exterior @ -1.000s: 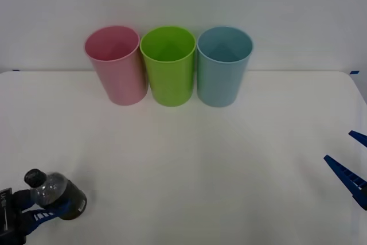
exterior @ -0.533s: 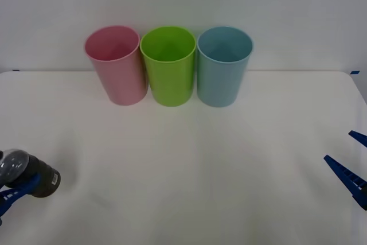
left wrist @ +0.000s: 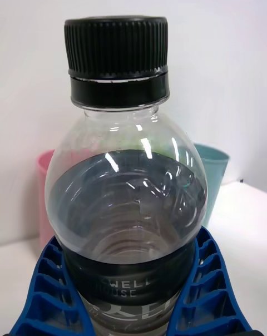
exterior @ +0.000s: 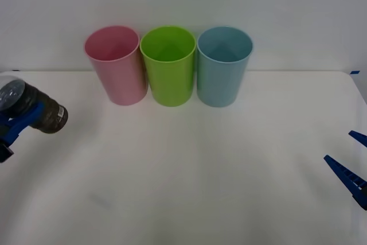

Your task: Grasp the object on the table and drop it into the matching bin: aluminum can to the light blue bin, PET bottle to the pink bin.

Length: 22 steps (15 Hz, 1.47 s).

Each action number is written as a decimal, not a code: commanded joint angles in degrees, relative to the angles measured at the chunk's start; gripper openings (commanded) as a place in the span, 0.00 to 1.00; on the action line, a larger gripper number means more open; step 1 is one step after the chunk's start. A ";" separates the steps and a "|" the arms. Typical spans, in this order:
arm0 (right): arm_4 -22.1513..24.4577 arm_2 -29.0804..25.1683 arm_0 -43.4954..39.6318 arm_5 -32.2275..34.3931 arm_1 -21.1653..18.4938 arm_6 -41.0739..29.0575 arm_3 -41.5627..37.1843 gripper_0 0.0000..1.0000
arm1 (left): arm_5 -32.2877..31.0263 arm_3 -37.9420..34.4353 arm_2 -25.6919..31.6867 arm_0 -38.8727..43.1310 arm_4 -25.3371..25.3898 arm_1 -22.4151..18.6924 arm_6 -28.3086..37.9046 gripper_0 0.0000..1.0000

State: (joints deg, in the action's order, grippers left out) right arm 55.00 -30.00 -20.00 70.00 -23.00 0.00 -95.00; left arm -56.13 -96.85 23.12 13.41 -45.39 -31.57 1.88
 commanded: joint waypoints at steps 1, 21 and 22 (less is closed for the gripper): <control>0.00 0.00 0.00 0.00 0.00 0.00 0.00 1.00 | 6.29 -4.31 -0.36 -3.22 -2.87 0.01 4.36 0.00; 0.00 0.00 0.00 0.00 0.00 0.00 0.00 1.00 | 40.92 10.10 -22.59 -37.41 -18.95 0.37 7.08 0.00; 0.00 0.00 0.00 0.00 0.00 0.00 0.00 1.00 | 40.92 11.77 -22.95 -38.99 -19.65 0.37 7.17 0.00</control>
State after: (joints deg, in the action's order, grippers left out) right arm 55.00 -30.00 -20.00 70.00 -23.00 0.00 -95.00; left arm -15.14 -86.29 0.44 -24.45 -64.55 -31.19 9.00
